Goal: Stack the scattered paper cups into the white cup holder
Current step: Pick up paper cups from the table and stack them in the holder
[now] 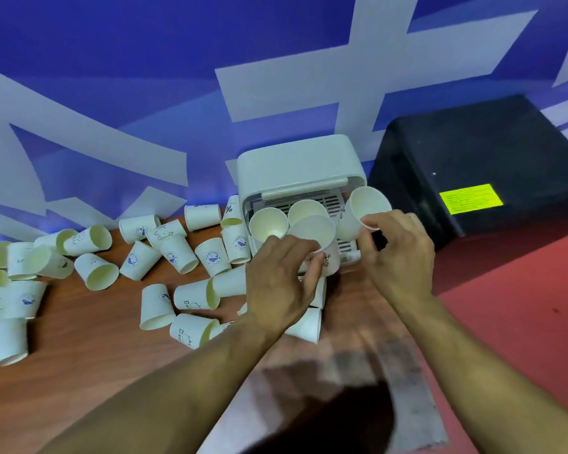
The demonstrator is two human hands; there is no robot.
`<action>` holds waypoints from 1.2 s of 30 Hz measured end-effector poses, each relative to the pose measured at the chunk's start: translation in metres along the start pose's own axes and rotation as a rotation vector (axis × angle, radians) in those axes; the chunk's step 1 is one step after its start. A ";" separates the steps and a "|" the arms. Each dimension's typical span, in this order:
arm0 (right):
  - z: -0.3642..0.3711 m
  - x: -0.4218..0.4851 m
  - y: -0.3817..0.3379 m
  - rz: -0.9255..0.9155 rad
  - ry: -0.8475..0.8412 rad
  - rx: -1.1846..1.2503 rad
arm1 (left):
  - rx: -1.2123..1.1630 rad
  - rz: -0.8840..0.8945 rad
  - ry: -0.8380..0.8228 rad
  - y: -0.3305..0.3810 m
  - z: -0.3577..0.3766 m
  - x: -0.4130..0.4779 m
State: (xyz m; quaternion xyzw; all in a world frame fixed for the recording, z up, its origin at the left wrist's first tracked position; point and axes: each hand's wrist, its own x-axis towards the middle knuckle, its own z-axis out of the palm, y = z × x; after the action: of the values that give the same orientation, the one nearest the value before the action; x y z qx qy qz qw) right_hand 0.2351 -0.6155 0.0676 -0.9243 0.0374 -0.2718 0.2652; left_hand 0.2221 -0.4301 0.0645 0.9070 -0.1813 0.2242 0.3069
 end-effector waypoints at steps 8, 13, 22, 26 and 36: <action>0.003 0.004 0.001 -0.016 0.003 0.008 | -0.006 -0.001 0.039 -0.005 0.003 0.004; 0.007 0.002 0.013 0.016 -0.007 -0.004 | 0.005 0.053 0.004 -0.002 0.011 0.011; 0.003 0.002 0.039 0.037 -0.050 -0.066 | 0.039 0.126 -0.065 0.005 0.044 0.026; 0.006 -0.004 0.047 0.051 -0.075 -0.076 | 0.163 0.174 -0.147 0.000 0.056 0.037; 0.018 -0.016 0.057 0.105 -0.040 -0.066 | 0.456 0.293 -0.443 -0.003 0.078 0.066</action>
State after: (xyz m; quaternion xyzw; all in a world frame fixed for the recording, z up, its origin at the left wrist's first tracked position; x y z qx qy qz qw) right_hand 0.2356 -0.6521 0.0179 -0.9346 0.0894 -0.2375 0.2494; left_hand 0.3011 -0.4901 0.0422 0.9432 -0.3170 0.0985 0.0144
